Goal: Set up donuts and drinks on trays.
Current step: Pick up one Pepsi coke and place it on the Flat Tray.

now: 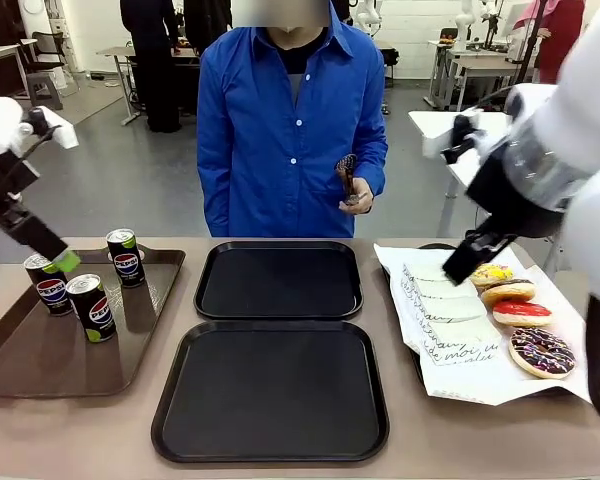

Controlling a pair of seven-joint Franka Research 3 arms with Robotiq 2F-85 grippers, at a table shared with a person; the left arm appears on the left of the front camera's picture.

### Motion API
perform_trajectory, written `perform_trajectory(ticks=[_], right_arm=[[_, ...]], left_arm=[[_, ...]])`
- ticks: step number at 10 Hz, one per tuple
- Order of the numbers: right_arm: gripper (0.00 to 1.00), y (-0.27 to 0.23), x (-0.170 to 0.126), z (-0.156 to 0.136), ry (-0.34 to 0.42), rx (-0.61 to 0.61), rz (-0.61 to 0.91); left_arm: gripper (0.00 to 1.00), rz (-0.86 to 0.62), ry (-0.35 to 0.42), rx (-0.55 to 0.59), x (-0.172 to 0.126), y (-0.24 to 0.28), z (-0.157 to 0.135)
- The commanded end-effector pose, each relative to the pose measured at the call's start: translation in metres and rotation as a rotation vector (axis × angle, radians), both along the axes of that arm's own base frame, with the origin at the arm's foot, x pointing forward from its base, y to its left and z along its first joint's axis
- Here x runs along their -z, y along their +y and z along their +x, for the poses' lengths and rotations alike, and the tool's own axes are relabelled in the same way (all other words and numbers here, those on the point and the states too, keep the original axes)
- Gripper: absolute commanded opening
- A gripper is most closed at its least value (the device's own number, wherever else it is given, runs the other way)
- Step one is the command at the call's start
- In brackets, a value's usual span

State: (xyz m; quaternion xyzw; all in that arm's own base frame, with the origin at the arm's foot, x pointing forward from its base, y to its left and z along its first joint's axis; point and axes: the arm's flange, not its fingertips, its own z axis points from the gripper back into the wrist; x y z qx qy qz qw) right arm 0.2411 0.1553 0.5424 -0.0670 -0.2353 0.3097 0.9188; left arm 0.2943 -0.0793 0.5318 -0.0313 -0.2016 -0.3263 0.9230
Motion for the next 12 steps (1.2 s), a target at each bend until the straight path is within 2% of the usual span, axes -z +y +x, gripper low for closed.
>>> perform_trajectory(ticks=[1, 3, 4, 5, 6, 7, 8, 10, 11, 12], right_arm=[[1.0, 0.017, 0.01, 0.009, -0.01, -0.05, -0.012], [1.0, 0.017, 0.01, 0.009, -0.01, -0.05, -0.012], [1.0, 0.002, 0.0, -0.001, -0.006, -0.01, -0.007], [1.0, -0.016, -0.003, 0.004, 0.075, -0.029, 0.264], [1.0, -0.043, -0.006, 0.0, 0.12, -0.008, 0.515], [1.0, -0.08, -0.004, -0.009, 0.189, 0.012, 0.793], [1.0, -0.111, 0.003, -0.017, 0.205, 0.034, 0.967], [1.0, -0.167, 0.019, -0.039, 0.292, 0.018, 1.252], [1.0, -0.195, 0.03, -0.047, 0.341, 0.05, 1.352], [1.0, -0.228, 0.044, -0.049, 0.374, 0.134, 1.415]], left_arm=[[1.0, 0.002, -0.046, 0.003, 0.003, -0.01, 0.011], [1.0, 0.002, -0.046, 0.003, 0.003, -0.01, 0.011], [1.0, 0.002, -0.046, 0.003, 0.003, -0.01, 0.011], [1.0, 0.008, -0.027, 0.004, -0.001, -0.006, 0.003], [1.0, -0.245, 0.098, -0.115, -0.004, 0.017, 0.012], [1.0, -0.463, 0.194, -0.175, -0.005, 0.045, 0.011], [1.0, -0.591, 0.267, -0.199, -0.004, 0.069, 0.006], [1.0, -0.765, 0.408, -0.286, 0.001, 0.12, 0.008], [1.0, -0.796, 0.455, -0.338, 0.009, 0.141, 0.009], [1.0, -0.822, 0.481, -0.395, 0.018, 0.163, 0.009]])
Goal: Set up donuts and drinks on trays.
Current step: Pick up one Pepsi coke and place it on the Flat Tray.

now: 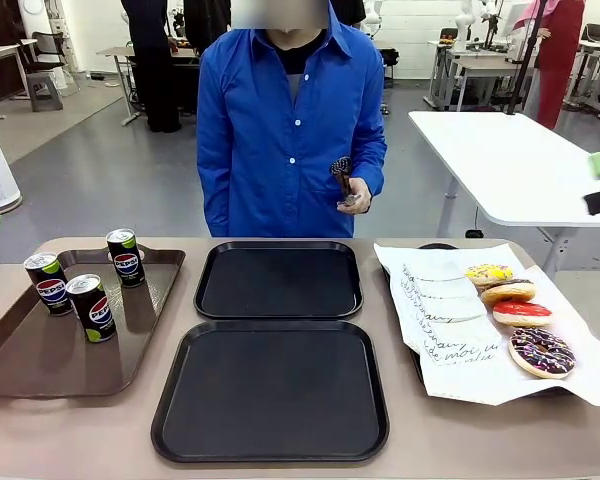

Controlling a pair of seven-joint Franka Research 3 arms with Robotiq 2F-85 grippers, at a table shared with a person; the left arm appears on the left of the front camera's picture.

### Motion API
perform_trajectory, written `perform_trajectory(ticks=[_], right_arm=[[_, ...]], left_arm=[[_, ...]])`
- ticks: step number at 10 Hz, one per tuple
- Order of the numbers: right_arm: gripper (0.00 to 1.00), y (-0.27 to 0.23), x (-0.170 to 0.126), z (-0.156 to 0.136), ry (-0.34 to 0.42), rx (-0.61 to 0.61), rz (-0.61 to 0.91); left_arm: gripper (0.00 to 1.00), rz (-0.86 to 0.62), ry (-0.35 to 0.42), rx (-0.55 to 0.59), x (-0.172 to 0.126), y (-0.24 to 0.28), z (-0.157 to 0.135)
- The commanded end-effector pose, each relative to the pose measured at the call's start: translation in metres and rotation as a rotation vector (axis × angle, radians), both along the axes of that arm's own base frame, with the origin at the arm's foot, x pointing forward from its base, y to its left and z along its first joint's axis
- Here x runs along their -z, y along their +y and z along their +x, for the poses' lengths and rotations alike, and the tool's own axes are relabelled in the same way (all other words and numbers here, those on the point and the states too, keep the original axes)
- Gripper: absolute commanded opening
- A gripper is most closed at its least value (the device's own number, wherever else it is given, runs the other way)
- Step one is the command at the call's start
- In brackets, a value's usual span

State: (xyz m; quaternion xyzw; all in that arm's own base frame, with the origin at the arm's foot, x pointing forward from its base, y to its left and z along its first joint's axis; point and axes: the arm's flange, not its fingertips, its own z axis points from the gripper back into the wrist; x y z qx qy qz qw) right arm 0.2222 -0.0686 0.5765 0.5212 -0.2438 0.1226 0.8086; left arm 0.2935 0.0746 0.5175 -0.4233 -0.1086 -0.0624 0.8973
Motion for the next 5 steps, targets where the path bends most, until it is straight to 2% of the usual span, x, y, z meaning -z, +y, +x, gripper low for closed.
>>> perform_trajectory(ticks=[1, 4, 5], right_arm=[[1.0, -0.027, 0.093, -0.027, 0.215, 0.133, 0.154], [1.0, -0.083, 0.152, 0.0, 0.542, 0.357, 0.039], [1.0, -0.094, 0.165, 0.005, 0.572, 0.364, 0.022]], left_arm=[[1.0, -0.021, 0.073, -0.11, 0.01, 0.027, 0.009], [1.0, -0.015, 0.122, -0.234, 0.035, 0.066, 0.019], [1.0, -0.026, 0.136, -0.252, 0.045, 0.073, 0.02]])
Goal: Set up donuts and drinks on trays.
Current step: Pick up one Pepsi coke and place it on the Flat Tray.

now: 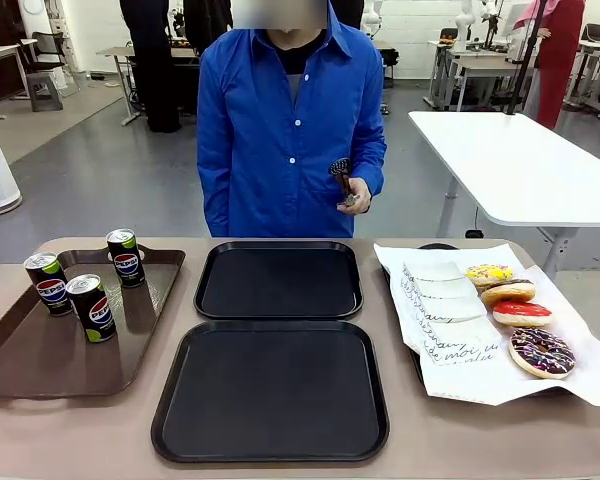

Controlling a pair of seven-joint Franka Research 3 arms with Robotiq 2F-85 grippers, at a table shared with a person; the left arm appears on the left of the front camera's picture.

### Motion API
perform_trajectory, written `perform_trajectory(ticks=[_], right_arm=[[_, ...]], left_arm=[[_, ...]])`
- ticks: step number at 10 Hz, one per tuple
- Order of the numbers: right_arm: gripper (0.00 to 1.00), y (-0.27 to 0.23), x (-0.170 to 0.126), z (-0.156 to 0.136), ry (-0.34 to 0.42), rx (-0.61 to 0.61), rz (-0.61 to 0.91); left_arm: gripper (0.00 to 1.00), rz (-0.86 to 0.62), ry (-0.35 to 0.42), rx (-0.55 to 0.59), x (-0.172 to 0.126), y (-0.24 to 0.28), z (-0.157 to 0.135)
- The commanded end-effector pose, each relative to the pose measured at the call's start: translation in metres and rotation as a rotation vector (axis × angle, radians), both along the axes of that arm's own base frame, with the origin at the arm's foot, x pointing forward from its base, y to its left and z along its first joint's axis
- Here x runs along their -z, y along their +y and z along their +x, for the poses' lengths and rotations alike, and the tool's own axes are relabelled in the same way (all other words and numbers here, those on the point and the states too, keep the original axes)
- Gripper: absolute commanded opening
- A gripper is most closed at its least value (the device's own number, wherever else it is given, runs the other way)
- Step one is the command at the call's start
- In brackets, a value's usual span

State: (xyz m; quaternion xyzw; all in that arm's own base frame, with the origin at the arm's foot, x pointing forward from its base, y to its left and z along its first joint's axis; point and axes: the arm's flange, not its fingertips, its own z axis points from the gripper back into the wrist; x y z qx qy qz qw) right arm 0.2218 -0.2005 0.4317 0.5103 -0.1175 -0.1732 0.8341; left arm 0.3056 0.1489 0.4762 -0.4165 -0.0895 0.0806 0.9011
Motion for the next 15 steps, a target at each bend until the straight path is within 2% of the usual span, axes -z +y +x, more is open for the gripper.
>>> perform_trajectory(ticks=[1, 7, 8, 9, 10, 15], right_arm=[[1.0, 0.028, 0.028, 0.008, 0.08, 0.004, -0.043], [1.0, -0.008, 0.038, -0.011, 0.109, 0.103, -0.031], [1.0, -0.002, 0.035, -0.008, 0.097, 0.097, -0.051], [1.0, -0.022, 0.033, -0.002, 0.132, 0.115, -0.028], [1.0, -0.022, 0.033, -0.002, 0.132, 0.115, -0.028], [1.0, -0.022, 0.033, -0.002, 0.132, 0.115, -0.028]], left_arm=[[1.0, -0.038, -0.016, -0.036, 0.013, 0.007, 0.008], [1.0, -0.064, 0.045, -0.193, 0.036, 0.06, -0.006], [1.0, -0.055, 0.046, -0.187, 0.037, 0.065, -0.006], [1.0, -0.023, 0.031, -0.155, 0.035, 0.064, -0.006], [1.0, -0.059, 0.073, -0.193, 0.037, 0.059, -0.009], [1.0, -0.059, 0.073, -0.193, 0.037, 0.059, -0.009]])
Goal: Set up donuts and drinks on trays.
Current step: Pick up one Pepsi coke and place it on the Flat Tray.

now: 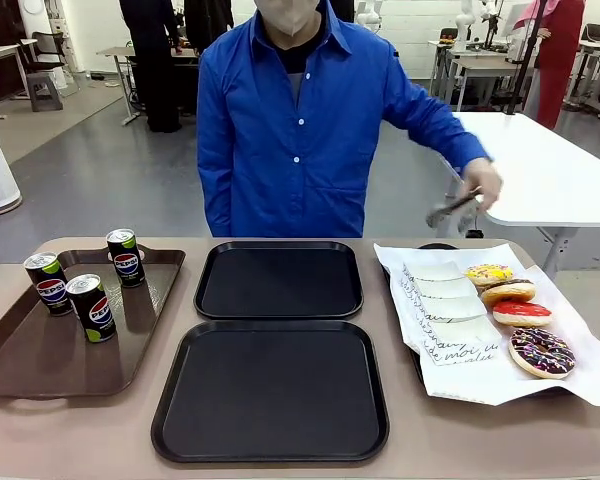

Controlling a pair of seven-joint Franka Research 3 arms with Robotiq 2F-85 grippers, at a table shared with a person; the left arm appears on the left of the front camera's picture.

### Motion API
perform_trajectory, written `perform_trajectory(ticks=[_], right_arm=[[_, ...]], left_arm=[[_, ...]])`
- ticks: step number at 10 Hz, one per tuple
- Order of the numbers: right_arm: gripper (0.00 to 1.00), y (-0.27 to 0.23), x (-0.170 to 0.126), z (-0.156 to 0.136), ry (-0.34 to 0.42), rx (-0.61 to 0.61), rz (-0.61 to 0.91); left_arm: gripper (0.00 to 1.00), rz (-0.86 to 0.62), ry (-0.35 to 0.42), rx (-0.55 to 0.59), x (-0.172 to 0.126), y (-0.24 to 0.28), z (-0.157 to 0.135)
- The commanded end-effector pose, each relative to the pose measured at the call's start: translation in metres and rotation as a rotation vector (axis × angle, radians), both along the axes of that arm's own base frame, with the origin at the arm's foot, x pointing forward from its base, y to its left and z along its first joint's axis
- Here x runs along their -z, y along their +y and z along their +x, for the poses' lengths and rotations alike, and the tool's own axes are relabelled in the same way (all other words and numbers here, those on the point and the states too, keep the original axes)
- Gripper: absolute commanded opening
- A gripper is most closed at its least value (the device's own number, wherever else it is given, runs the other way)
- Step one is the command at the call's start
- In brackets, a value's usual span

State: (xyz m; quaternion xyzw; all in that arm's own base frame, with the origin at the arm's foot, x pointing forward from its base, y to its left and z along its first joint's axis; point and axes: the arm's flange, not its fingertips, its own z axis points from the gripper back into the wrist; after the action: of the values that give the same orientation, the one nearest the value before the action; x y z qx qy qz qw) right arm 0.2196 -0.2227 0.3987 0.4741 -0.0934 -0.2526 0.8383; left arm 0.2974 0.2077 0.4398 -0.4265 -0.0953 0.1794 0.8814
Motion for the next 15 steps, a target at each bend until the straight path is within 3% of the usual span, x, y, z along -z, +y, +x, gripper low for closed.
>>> perform_trajectory(ticks=[1, 11, 13, 15], right_arm=[[1.0, 0.0, 0.0, 0.0, -0.004, 0.001, 0.01], [1.0, 0.0, 0.0, 0.0, -0.004, 0.001, 0.01], [1.0, 0.0, 0.0, 0.0, -0.004, 0.001, 0.01], [1.0, 0.0, 0.0, 0.0, -0.004, 0.001, 0.01]], left_arm=[[1.0, -0.008, 0.006, -0.009, 0.0, 0.0, -0.001], [1.0, 0.0, 0.0, 0.0, 0.0, 0.0, 0.0], [1.0, 0.167, -0.003, -0.002, -0.043, -0.036, 0.01], [1.0, 0.31, -0.084, -0.022, -0.106, -0.089, 0.026]])
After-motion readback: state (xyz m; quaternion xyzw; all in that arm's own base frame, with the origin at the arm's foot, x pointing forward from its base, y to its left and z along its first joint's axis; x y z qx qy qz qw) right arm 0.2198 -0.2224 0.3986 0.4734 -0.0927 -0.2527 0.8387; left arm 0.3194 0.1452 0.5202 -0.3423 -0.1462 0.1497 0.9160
